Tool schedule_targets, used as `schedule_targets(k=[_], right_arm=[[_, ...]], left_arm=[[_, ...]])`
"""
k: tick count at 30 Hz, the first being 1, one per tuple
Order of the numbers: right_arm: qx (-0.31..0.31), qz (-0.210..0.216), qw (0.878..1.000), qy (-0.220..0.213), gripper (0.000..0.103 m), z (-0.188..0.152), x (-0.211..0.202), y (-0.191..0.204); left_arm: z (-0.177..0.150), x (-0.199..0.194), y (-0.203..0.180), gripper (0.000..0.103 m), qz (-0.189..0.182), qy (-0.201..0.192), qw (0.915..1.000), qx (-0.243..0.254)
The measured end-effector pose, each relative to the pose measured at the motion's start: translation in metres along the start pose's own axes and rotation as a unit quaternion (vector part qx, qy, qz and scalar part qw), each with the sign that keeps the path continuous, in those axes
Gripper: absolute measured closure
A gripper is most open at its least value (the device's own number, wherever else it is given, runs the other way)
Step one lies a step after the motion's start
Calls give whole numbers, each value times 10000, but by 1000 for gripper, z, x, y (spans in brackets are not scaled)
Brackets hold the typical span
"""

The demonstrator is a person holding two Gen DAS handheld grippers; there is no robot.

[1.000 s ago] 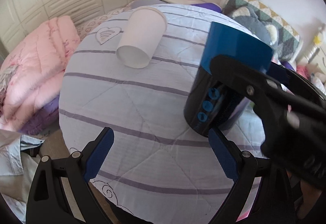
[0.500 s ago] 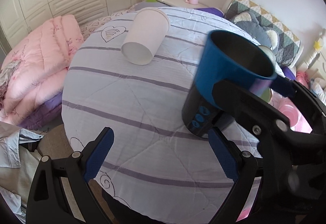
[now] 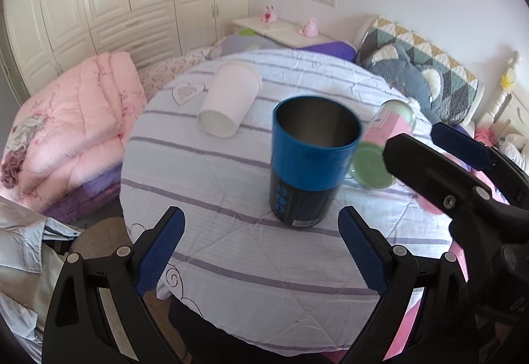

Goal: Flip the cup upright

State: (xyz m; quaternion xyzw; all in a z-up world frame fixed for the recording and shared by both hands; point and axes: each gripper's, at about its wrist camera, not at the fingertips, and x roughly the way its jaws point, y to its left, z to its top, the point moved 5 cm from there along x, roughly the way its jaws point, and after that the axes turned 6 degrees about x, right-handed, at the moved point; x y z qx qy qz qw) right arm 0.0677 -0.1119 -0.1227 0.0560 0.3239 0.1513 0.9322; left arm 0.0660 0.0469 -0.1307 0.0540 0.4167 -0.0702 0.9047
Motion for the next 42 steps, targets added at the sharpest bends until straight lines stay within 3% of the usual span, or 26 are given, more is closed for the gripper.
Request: schedule_targets(k=[8,17,42], right_arm=[[53,-680,9970,-372,19,10,-42,-18],[223,-1084,9902,-847,19,15,-82,-34],[393,-1328,9861,-917,19,15,-97,-42]], left_arm=[[6,-34,-20,1,182,-570,9979,244],[13,-56,-31,0,12,-1025,9946,180],[23,-79,-30,0,35,-1543,9877,250]])
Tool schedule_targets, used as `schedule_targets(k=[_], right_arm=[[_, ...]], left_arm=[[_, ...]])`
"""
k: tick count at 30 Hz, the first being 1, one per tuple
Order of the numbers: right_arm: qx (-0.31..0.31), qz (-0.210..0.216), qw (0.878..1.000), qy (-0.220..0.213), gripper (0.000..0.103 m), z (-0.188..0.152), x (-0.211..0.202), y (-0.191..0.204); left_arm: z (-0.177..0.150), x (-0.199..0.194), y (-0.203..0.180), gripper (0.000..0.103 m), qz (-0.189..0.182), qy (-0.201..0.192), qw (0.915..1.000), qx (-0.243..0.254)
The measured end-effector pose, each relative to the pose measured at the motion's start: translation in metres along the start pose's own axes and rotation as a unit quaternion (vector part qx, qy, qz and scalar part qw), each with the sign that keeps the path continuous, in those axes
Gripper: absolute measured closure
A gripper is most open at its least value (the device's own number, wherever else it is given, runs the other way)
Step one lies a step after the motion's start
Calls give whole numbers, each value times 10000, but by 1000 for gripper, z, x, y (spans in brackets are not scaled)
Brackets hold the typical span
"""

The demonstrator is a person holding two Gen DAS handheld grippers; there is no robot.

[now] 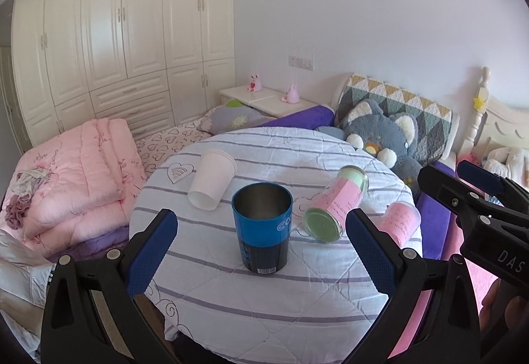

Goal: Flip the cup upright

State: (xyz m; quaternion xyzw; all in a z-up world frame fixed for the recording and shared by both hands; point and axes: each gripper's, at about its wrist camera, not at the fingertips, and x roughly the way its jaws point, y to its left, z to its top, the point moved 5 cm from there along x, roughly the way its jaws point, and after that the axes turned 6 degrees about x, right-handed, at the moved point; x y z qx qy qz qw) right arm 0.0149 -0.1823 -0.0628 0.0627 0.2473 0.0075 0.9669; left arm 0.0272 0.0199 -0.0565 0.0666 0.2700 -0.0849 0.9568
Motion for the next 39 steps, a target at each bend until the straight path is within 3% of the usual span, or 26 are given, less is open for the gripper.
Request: schedule_targets(k=[8,39], right_arm=[[-41,24,9999,-158,19,2,-2,2],[29,-36,9999,-125,19,2,4,-5]], left_arm=[[-1,1,1,0,53,-70,10000,7],[5,15,-12,0,-81,-120,9998,103]])
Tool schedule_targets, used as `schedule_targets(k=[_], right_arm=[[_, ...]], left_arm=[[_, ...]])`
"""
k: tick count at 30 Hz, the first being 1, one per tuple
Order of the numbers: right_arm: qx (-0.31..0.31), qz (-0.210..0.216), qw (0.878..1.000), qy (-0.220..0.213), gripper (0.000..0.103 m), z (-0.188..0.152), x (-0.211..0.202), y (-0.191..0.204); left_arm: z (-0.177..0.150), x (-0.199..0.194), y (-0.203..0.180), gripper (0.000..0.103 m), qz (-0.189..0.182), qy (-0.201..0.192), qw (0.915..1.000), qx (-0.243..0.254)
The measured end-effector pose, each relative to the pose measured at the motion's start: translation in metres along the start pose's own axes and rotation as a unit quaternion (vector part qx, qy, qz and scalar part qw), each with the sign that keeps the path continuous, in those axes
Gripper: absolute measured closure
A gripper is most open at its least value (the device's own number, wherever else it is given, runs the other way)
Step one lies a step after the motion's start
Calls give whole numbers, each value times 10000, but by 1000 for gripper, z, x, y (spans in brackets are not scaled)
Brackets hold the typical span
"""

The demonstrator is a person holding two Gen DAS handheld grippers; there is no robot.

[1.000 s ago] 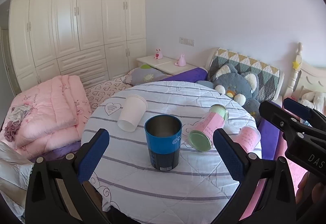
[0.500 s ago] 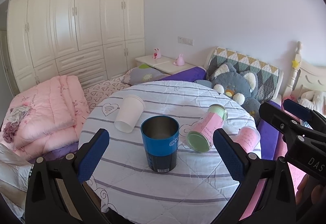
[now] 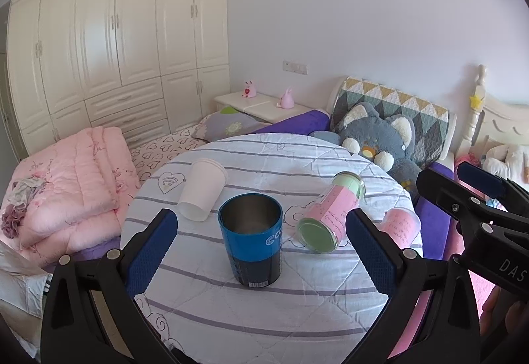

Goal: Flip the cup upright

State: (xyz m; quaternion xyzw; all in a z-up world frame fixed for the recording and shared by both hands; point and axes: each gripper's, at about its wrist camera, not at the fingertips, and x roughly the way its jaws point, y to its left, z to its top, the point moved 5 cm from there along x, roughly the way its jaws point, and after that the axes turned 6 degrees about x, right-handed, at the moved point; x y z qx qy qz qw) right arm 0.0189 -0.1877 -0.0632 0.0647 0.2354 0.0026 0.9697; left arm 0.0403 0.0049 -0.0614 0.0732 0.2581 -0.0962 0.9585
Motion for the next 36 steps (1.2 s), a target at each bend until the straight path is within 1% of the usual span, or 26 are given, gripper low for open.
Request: schedule_targets(k=[9,28,36], right_arm=[[9,-9,10000,23,19,1,3,-3],[2,10,9999,166,19,-1,14,-2],[-6,14,9997,236,19,-5,17,-2]], left_arm=[[0,5,-1,0,-106,-18,9999,-36],[-3,13,-3,0,-1,34,10000,68],[-8,18,-1,0,11,166,9998,94]])
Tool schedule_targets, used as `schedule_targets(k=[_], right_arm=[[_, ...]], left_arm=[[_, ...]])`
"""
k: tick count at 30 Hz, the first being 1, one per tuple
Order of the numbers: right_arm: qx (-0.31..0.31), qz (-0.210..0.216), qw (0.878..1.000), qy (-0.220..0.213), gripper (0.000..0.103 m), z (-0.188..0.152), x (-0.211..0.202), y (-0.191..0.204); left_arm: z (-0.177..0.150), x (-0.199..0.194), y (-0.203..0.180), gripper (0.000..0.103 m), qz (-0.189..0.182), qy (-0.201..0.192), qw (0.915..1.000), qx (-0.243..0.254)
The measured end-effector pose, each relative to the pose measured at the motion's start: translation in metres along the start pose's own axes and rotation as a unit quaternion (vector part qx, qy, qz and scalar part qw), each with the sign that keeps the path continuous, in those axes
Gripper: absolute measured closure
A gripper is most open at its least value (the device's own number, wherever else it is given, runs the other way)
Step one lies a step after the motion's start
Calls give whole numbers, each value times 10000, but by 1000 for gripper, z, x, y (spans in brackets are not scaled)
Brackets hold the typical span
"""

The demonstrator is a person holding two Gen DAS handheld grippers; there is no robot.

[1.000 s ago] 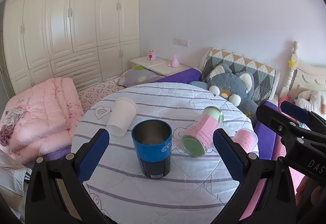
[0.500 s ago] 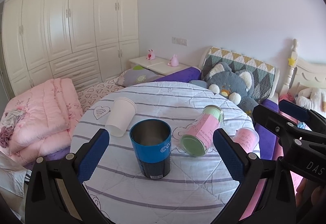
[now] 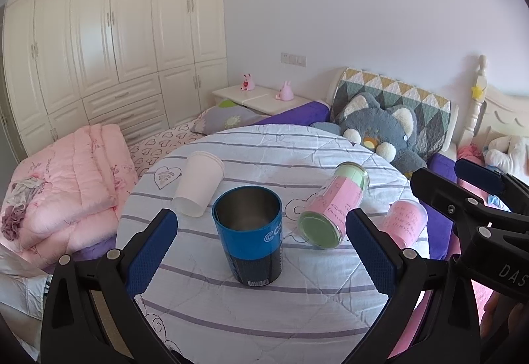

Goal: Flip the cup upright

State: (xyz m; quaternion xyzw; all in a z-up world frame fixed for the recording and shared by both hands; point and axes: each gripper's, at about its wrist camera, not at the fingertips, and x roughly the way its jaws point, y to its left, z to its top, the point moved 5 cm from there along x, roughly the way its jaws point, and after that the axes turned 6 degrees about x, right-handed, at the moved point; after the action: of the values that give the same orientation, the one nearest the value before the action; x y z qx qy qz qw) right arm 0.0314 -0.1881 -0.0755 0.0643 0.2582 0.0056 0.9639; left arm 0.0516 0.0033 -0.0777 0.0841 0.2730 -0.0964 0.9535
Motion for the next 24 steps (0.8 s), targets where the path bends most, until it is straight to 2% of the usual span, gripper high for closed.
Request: schedule_targets(k=[6,11,15,24], right_arm=[[2,2,10000,12,19,-1,1,0],[4,-10,10000,30,19,-2,2,-1],[31,-64,10000,3,19,-2,0,-5],[178,-242,9995,-23,19,-3,-6,-21]], left_arm=[[0,2,4,0,11,38,10000,-85],[-2,5,-2,0,-129,208,9997,-84],[-1,4,-15,0,-163,183,9996,118],[-2,6,-28,0,-283,252,9991,206]])
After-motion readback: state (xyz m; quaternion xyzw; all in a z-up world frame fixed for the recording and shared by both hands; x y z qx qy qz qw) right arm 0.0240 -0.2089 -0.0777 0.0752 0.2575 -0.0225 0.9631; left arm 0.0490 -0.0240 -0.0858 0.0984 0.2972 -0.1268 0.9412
